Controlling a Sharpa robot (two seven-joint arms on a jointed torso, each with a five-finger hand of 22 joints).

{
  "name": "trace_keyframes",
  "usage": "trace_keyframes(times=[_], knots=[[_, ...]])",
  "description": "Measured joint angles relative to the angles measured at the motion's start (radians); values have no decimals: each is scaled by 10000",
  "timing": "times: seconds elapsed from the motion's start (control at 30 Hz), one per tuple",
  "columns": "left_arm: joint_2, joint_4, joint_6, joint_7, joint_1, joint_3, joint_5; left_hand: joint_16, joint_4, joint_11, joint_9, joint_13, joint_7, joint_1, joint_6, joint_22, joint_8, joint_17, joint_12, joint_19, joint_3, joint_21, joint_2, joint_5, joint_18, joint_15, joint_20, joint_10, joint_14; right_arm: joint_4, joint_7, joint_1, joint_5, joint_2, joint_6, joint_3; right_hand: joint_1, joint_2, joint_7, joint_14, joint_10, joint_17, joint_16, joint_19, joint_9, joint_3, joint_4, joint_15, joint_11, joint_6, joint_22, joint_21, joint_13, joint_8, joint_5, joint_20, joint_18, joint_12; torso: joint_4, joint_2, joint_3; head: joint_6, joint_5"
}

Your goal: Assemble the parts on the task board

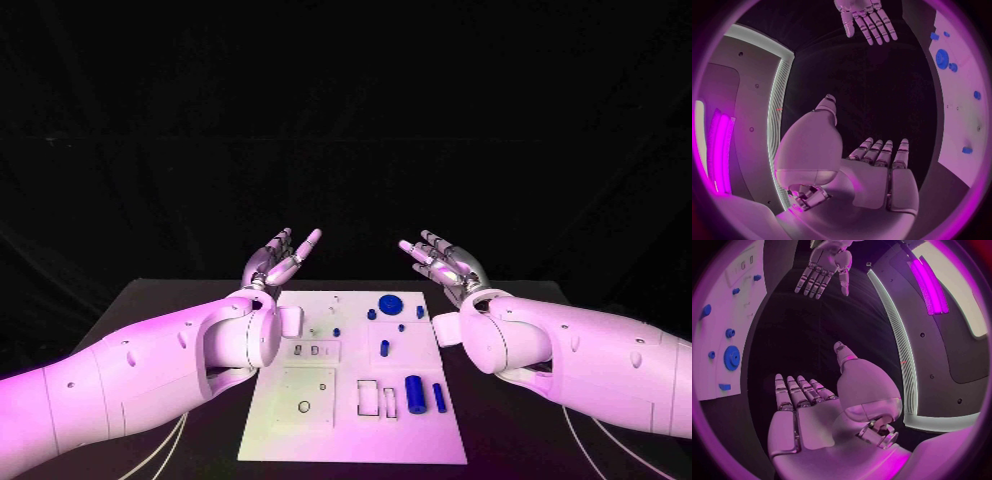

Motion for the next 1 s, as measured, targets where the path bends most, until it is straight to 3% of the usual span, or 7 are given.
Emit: trace_keyframes(times=[0.27,0.4,0.57,0.73,0.8,0.9,1.0], knots=[[2,-17,300,-146,-1,-1,83,63,145,276,80,59,36,719,530,23,143,38,60,54,93,43,143,77,0,233,127,212,97,-282,-608,255,-505,100,1307,-228,743,-23,62,1993,1773,213,456,1148,191,185,-344,53,107,1305,265,539,196,329,60,59,153,391,-2,-3,-2,-2,0],[-749,461,454,-148,4,-2,113,226,104,630,228,187,102,1122,1712,55,418,140,294,89,333,116,551,77,153,423,161,1220,755,-305,-605,366,-1699,-333,1338,-229,1210,-106,174,4068,3812,347,834,2228,360,355,-731,-102,-5,2841,462,999,331,662,60,66,325,769,-25,89,-5,-59,23],[-886,641,545,-84,6,-1,134,429,92,857,317,269,233,1611,3138,143,605,228,490,534,345,304,722,77,530,620,168,2364,1565,-272,-577,472,-2896,-444,1234,-221,1578,-219,362,6057,5854,380,980,3578,467,656,-1155,-337,-213,4790,637,1515,376,928,60,68,575,958,-35,209,2,-105,4],[-1107,856,641,8,24,17,134,1050,53,1061,436,434,369,2005,4790,546,915,468,931,2459,383,1111,896,17,537,789,177,4298,3816,-189,-576,599,-3709,-658,1235,-221,1661,-302,570,7194,6993,391,980,4507,467,908,-1408,-505,-354,6086,690,1837,381,928,59,55,701,959,-9,324,9,-104,-41],[-1218,953,673,43,44,24,134,1522,30,1107,507,569,503,2129,5757,862,1096,654,1369,4062,361,1806,977,17,536,729,181,5959,5525,-183,-594,653,-4002,-732,1235,-221,1661,-302,640,7569,7340,391,980,4812,467,1004,-1504,-562,-398,6511,690,1938,389,928,59,37,845,899,-2,374,8,-98,-43],[-1382,1155,724,72,75,25,117,1874,-39,961,544,599,657,2279,6678,1026,1245,779,1643,5048,292,2278,1022,17,551,524,157,6950,6712,-160,-636,725,-4434,-781,1243,-219,1714,-355,731,8013,7726,404,928,5229,467,1131,-1631,-650,-465,6982,717,2094,389,928,59,-16,851,834,10,458,10,-77,-67],[-1549,1351,787,78,135,33,80,2147,-121,797,555,613,791,2456,7202,1111,1355,886,1808,5688,210,2605,1072,17,919,302,135,7539,7519,-177,-718,817,-4895,-787,1269,-210,1714,-355,831,8492,8129,423,922,5727,466,1286,-1776,-772,-561,7397,763,2300,402,867,59,-128,851,774,15,569,10,-53,-86]])
